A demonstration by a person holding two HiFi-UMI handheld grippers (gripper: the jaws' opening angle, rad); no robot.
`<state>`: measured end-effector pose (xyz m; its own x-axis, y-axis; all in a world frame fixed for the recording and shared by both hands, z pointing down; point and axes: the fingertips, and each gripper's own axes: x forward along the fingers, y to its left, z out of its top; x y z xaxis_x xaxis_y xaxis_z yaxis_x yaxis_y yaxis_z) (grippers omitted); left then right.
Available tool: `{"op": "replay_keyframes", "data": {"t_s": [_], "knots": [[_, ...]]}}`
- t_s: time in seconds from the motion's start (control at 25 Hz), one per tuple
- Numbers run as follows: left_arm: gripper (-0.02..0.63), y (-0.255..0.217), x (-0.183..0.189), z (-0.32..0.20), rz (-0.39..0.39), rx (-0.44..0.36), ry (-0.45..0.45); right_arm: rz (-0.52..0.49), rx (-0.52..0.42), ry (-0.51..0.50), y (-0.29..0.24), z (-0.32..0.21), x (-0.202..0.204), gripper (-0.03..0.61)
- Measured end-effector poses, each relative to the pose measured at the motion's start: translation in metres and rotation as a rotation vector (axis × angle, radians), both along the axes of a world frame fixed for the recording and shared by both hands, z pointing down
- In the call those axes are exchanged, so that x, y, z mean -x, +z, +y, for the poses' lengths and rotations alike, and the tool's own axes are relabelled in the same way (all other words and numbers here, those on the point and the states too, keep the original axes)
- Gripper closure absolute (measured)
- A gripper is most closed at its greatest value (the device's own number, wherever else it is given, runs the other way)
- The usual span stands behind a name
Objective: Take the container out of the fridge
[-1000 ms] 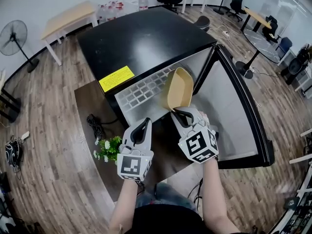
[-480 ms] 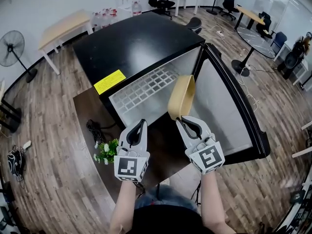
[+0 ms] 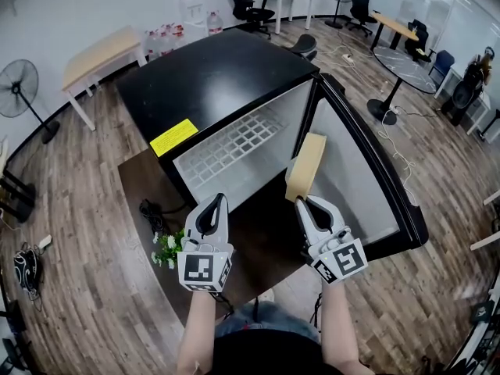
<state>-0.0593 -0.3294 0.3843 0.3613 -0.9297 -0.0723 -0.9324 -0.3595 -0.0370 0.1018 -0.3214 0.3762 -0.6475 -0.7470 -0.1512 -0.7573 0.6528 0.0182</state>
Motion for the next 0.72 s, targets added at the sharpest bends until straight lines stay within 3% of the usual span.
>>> {"op": "replay_keyframes", "data": {"t_s": [0.72], "knots": [[0.607, 0.006, -0.009, 0.0, -0.004, 0.013, 0.022, -0.035, 0.025, 0.054, 0.005, -0.001, -0.012, 0.554]]}}
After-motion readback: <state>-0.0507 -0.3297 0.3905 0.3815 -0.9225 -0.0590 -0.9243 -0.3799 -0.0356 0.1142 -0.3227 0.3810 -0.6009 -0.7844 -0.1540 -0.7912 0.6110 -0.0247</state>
